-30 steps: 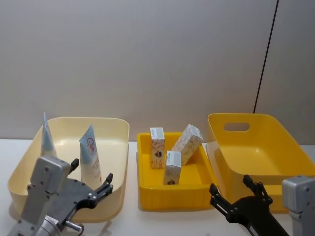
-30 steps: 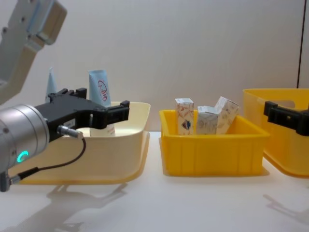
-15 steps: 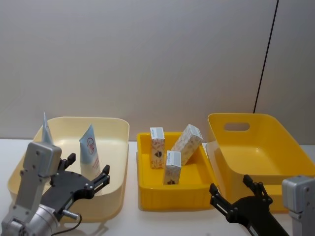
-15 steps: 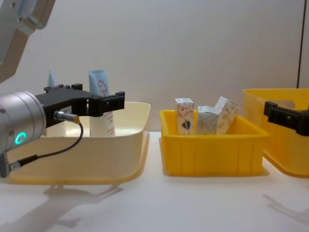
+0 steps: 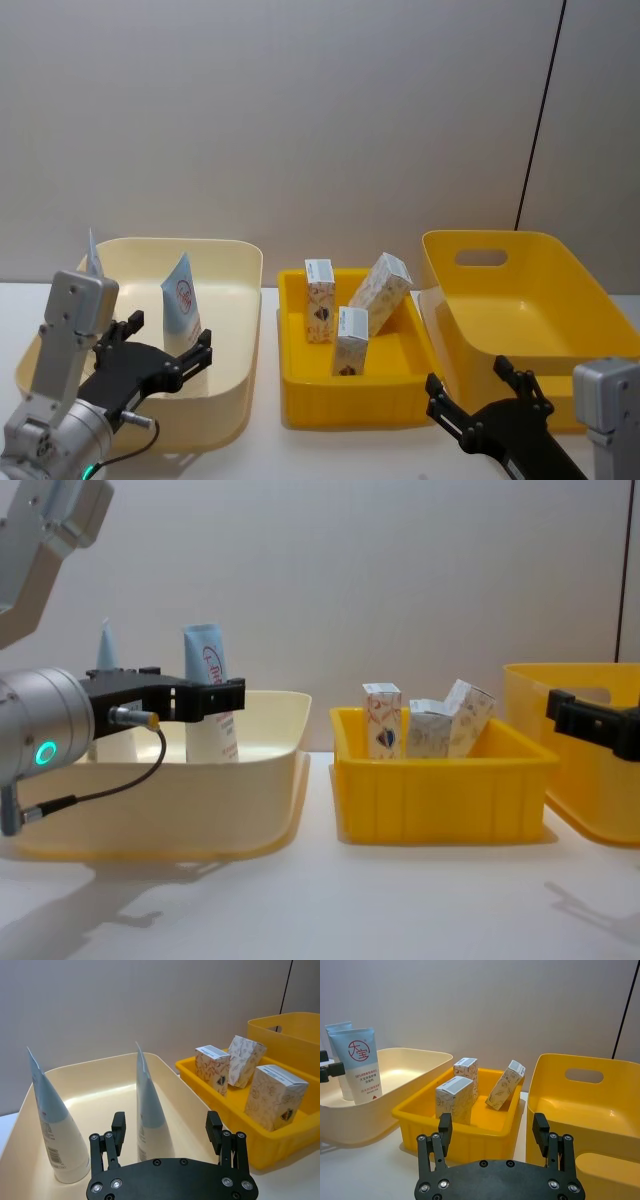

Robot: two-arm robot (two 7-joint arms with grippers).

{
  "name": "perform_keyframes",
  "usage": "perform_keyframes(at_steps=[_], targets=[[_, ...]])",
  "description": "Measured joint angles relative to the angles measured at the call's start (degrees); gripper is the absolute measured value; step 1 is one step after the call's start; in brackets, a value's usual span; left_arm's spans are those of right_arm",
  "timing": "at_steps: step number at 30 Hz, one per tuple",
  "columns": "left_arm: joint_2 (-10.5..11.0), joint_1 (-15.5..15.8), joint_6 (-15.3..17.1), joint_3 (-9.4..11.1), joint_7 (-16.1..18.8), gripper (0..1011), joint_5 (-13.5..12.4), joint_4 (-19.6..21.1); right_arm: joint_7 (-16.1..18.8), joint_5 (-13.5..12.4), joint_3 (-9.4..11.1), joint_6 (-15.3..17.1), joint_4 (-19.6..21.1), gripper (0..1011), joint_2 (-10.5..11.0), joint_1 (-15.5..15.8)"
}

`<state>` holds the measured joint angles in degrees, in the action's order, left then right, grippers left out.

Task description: Bimanual collaborative sorting of washing and personal care products

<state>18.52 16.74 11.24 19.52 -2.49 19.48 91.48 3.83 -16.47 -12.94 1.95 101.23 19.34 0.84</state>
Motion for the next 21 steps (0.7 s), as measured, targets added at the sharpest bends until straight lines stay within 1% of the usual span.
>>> perform_keyframes(at_steps=[8, 16, 21], targets=[[-0.85, 2.12, 0.71, -0.14, -0.27, 1000, -0.12, -3.23, 0.0, 0.0, 0.0, 0.0, 0.0, 1001, 0.0, 0.0], [-2.2, 5.32, 0.53, 0.11, -1.07, 1000, -0.73, -8.15, 0.0, 0.0, 0.0, 0.0, 0.0, 1001, 0.0, 0.0], [-3.2, 7.58, -0.16, 0.35, -1.56, 1000, -1.26, -11.51, 0.0, 0.0, 0.0, 0.0, 0.0, 1001, 0.0, 0.0]])
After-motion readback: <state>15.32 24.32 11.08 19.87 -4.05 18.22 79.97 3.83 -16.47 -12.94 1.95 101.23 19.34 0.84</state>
